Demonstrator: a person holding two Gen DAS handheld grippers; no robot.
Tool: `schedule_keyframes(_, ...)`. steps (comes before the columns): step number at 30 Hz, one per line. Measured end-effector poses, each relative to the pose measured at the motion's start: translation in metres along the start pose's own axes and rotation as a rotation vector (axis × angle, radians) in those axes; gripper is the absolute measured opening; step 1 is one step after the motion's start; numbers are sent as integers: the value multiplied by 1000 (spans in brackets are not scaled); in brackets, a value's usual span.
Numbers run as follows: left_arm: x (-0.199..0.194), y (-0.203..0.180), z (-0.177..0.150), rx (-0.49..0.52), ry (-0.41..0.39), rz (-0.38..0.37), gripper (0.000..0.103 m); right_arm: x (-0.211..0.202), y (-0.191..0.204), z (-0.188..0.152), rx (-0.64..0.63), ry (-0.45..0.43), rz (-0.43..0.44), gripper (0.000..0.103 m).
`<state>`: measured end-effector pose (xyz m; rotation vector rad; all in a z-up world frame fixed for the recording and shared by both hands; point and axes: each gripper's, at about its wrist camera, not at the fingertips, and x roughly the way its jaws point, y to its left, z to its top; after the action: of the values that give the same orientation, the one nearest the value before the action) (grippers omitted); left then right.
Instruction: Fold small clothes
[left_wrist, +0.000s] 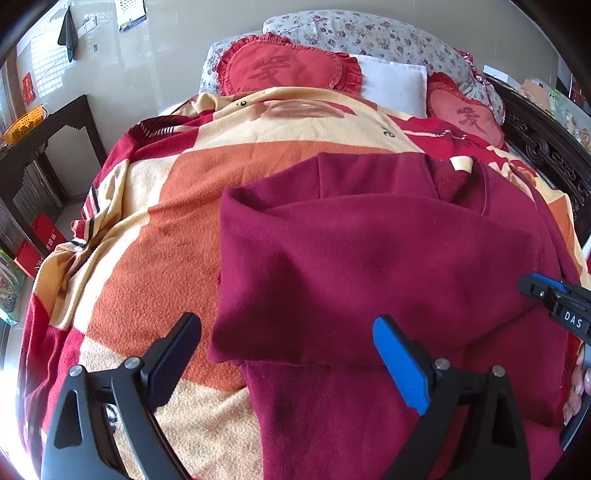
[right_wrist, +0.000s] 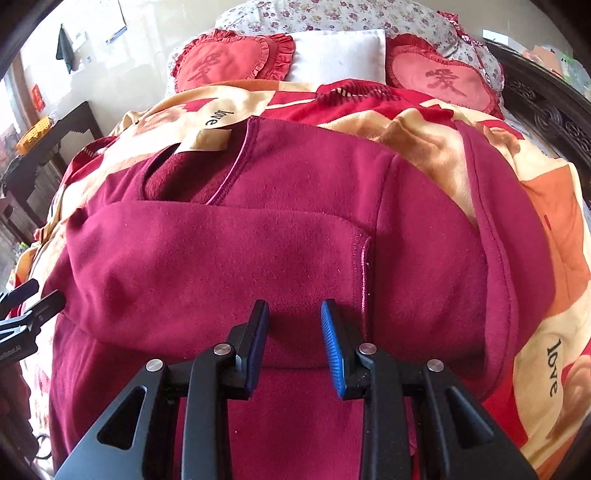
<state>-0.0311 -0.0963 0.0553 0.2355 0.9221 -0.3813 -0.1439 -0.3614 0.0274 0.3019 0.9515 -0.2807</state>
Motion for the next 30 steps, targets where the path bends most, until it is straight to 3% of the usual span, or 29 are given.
schedule_keyframes(12, 15, -3, -5, 13, 47, 7, 97, -1, 7, 1, -40, 9, 6, 19)
schedule_keyframes(15, 20, 1, -5, -5, 64, -8, 97, -23, -6, 13, -10, -57, 44, 19)
schedule_keyframes(17, 22, 3, -6, -22, 68, -15, 97, -36, -20, 26, 9, -107, -2, 19)
schedule_keyframes(21, 24, 2, -6, -14, 68, -8, 97, -33, -59, 58, 71, -112, -118, 22)
schedule_keyframes(30, 31, 5, -9, -25, 97, -30, 97, 26, -148, 104, 237, 9, -235, 21)
